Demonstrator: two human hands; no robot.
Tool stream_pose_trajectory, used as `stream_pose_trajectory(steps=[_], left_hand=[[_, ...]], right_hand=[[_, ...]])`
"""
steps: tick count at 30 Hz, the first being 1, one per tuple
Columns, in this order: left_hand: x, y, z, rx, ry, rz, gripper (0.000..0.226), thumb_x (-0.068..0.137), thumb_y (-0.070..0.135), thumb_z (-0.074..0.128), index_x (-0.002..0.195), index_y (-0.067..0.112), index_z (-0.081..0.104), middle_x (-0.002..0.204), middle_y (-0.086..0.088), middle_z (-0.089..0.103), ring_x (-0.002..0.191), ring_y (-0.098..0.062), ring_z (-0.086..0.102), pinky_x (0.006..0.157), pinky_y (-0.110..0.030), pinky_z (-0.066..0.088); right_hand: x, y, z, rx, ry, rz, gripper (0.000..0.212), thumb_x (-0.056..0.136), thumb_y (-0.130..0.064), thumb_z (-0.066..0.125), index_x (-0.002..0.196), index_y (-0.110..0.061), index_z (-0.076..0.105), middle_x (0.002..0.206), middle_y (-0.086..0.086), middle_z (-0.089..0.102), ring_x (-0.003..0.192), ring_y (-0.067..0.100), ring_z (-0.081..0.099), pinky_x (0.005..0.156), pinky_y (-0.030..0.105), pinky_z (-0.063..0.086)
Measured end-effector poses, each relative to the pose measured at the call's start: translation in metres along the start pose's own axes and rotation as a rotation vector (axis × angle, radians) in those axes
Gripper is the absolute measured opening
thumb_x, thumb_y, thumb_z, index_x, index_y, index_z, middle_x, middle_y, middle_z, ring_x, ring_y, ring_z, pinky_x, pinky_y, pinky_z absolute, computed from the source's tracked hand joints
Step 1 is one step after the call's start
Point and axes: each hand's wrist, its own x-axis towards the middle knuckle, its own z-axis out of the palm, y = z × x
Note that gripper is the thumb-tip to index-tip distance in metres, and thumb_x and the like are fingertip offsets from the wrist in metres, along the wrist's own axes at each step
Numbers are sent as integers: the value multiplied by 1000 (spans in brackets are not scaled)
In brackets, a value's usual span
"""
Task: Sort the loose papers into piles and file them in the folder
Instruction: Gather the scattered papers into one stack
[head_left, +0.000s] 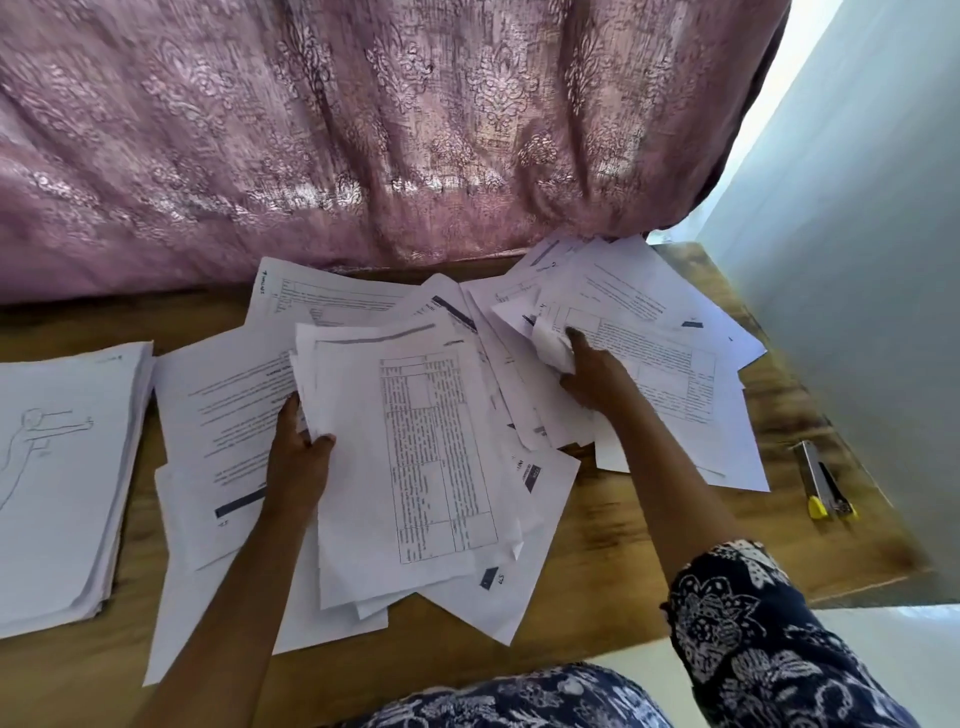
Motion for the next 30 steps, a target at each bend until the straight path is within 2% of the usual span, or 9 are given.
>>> stream_pose_trajectory(steps=[3, 7, 10, 14, 18, 22, 24, 26, 30], left_hand=[[-6, -1, -7, -29, 18, -3, 56, 95, 0, 51, 145, 19, 36, 143, -9, 48, 126, -31, 48, 94, -34, 40], [-10, -4, -12, -117, -4, -10, 61, 92, 13, 62, 147, 18, 34, 136, -8, 52, 114, -25, 55, 86, -32, 47], [-12, -4, -16, -142, -26, -37, 81, 84, 9, 71, 150, 19, 27, 130, -1, 52, 109, -20, 56, 90, -35, 48], [-13, -4, -17, -66, 21, -12, 73, 87, 9, 68, 148, 17, 30, 138, -8, 51, 119, -27, 55, 97, -37, 44], [-13, -8, -17, -40, 56, 7, 54, 92, 13, 63, 142, 16, 41, 135, -12, 56, 118, -31, 57, 97, -41, 46], [-17, -12, -14, -99, 52, 1, 41, 93, 8, 60, 133, 10, 51, 130, -9, 60, 118, -27, 57, 99, -37, 46], [-19, -12, -12, -161, 30, -10, 43, 93, 5, 59, 135, 10, 51, 129, -9, 60, 117, -26, 57, 100, -37, 46], [-21, -10, -10, -204, 16, -13, 44, 94, 4, 57, 137, 12, 49, 131, -7, 59, 119, -25, 56, 100, -38, 46], [-29, 1, -13, -351, 10, 52, 34, 101, 25, 47, 135, 24, 47, 138, -7, 53, 124, -24, 52, 103, -36, 44]], right_hand=[[-6, 2, -7, 81, -117, -14, 84, 88, -14, 63, 153, -21, 10, 137, 19, 51, 118, 37, 53, 93, 39, 43], [-18, -3, -3, 70, -104, -12, 83, 87, -13, 64, 152, -21, 11, 132, 20, 54, 114, 37, 54, 90, 39, 44], [-25, -14, 4, -60, -18, -31, 75, 89, -11, 60, 151, -18, 19, 121, 22, 59, 105, 36, 58, 80, 35, 45], [-29, -31, 8, -116, 144, -22, 52, 91, -10, 52, 141, -12, 36, 111, 21, 63, 96, 36, 60, 70, 33, 42], [-41, -76, -7, 107, 80, -7, 48, 92, -18, 54, 135, -4, 39, 120, 25, 59, 107, 40, 57, 80, 36, 44], [-72, -146, 9, 362, -71, -57, 48, 94, -23, 53, 136, -5, 36, 126, 22, 56, 112, 39, 56, 86, 39, 46], [-75, -174, 30, 572, -162, -25, 56, 95, -27, 55, 142, -10, 30, 132, 22, 52, 115, 38, 55, 91, 43, 48], [-73, -197, 49, 773, -248, 45, 70, 94, -34, 58, 149, -18, 19, 138, 18, 47, 113, 34, 55, 86, 43, 53], [-72, -223, 67, 1005, -371, -7, 89, 88, -58, 53, 153, -30, -2, 158, 8, 20, 137, 35, 36, 98, 46, 47]])
